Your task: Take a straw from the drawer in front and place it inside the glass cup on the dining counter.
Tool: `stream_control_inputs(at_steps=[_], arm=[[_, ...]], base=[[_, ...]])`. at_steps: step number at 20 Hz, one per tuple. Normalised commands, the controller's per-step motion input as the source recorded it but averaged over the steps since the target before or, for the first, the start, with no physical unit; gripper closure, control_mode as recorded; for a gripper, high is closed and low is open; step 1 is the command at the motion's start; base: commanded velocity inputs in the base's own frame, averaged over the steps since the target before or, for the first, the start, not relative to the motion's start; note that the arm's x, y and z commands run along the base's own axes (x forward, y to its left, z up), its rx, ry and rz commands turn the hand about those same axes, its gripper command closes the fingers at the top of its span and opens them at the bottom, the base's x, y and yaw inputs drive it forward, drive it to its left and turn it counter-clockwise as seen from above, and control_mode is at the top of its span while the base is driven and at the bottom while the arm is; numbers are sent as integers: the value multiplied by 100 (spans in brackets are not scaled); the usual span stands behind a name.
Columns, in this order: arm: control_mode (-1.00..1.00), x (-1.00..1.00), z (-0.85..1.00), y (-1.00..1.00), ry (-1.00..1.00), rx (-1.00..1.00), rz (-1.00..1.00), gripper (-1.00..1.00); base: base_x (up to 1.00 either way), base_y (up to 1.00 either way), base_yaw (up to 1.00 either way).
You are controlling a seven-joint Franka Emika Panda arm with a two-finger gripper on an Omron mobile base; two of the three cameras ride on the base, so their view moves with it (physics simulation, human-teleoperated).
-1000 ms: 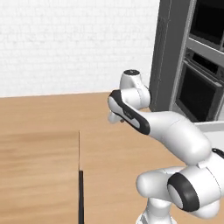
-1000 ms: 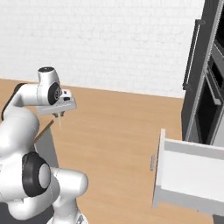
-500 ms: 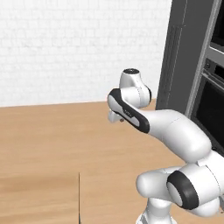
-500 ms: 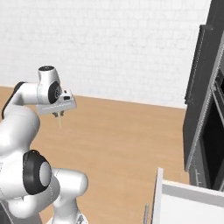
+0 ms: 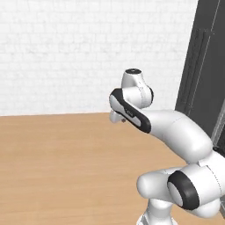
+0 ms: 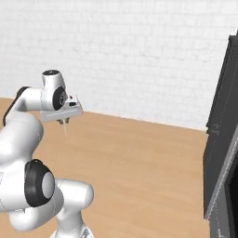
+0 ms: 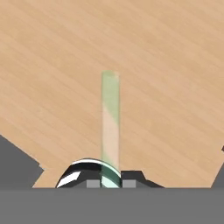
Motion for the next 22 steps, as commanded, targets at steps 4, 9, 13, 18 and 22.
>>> stream_control_inputs(at_steps=[4,9,13,18,22], arm=[[100,0,0,0,0,0,0,100],[100,0,0,0,0,0,0,100],[100,0,0,0,0,0,0,100],[100,0,0,0,0,0,0,100],[100,0,0,0,0,0,0,100]], base=[[100,0,39],[100,0,66],[100,0,75],[100,0,76],[100,0,72]])
